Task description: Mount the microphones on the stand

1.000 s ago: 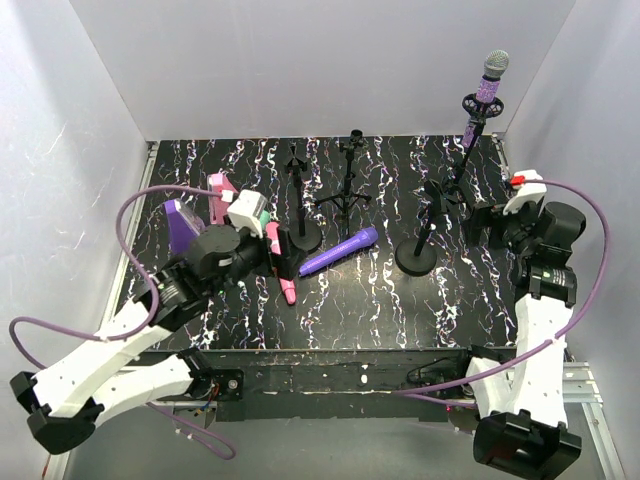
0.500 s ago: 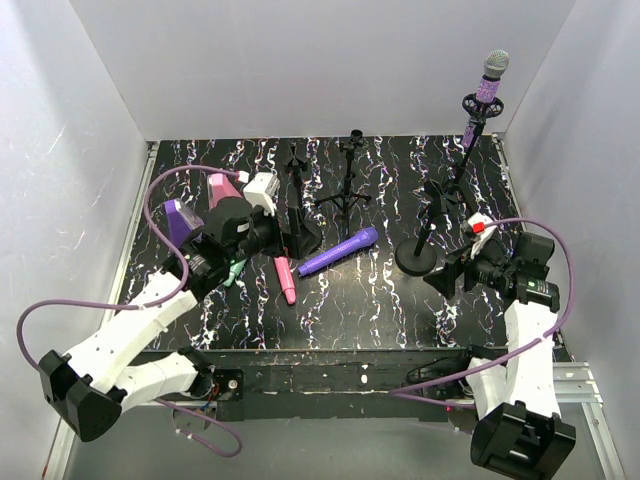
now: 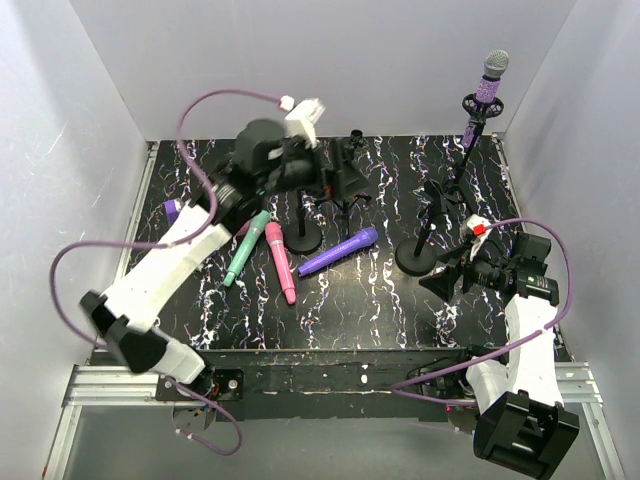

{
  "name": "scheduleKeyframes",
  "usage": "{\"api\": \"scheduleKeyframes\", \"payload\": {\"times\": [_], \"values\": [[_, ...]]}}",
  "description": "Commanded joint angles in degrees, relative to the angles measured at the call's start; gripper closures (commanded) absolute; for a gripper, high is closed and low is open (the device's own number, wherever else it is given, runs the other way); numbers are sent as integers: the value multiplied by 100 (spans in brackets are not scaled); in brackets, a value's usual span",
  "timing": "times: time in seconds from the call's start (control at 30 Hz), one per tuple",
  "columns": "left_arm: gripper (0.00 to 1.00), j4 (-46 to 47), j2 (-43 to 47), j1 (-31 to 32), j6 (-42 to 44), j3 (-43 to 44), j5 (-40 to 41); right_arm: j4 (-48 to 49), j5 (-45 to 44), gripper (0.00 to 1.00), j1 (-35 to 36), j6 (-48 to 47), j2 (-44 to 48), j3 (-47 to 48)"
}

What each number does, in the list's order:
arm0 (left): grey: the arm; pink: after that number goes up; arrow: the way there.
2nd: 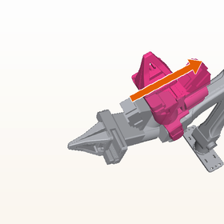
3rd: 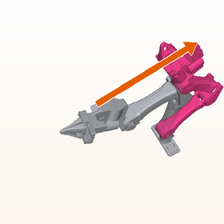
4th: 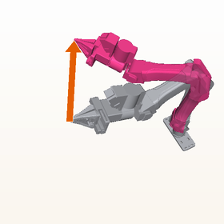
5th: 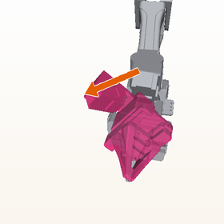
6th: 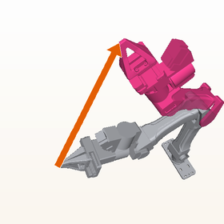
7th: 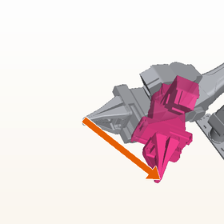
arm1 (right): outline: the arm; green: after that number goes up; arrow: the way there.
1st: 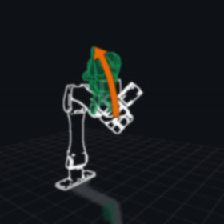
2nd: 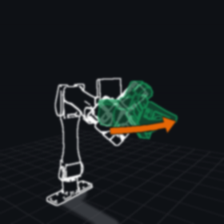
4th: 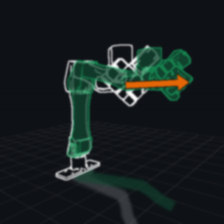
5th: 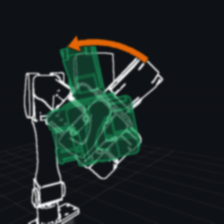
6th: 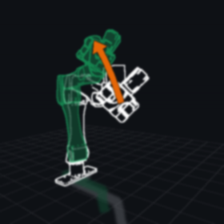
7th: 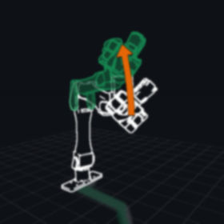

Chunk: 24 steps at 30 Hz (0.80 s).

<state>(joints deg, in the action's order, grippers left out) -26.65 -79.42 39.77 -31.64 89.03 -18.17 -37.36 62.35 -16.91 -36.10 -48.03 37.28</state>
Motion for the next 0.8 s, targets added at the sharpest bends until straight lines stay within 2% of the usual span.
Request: {"api": "scheduleKeyframes", "payload": {"times": [0.0, 0.17, 0.27, 0.37, 0.43, 0.57, 0.77], "values": [[2, -1172, -1459, 312, 517, 1866, 286, -113, 155, 4, -23, -117, 109, 184], [2, -2238, -3138, 418, 1290, 4083, 2190, -148, 137, 4, -23, -134, 162, 192], [2, -2554, -4017, 418, 1721, 5226, 2896, -175, 172, 4, -23, -152, 162, 192], [2, -2652, -4599, 418, 2011, 6097, 3249, -210, 208, 4, -23, -170, 171, 192], [3, -2416, -4609, 418, 2091, 6074, 3425, -210, 216, 4, -23, -178, 180, 192], [4, -1669, -4276, 400, 2179, 5319, 3654, -210, 225, 4, -23, -187, 171, 192], [9, -1176, -4188, 312, 1890, 5107, 2892, -236, 243, 4, -23, -205, 136, 201]]}}
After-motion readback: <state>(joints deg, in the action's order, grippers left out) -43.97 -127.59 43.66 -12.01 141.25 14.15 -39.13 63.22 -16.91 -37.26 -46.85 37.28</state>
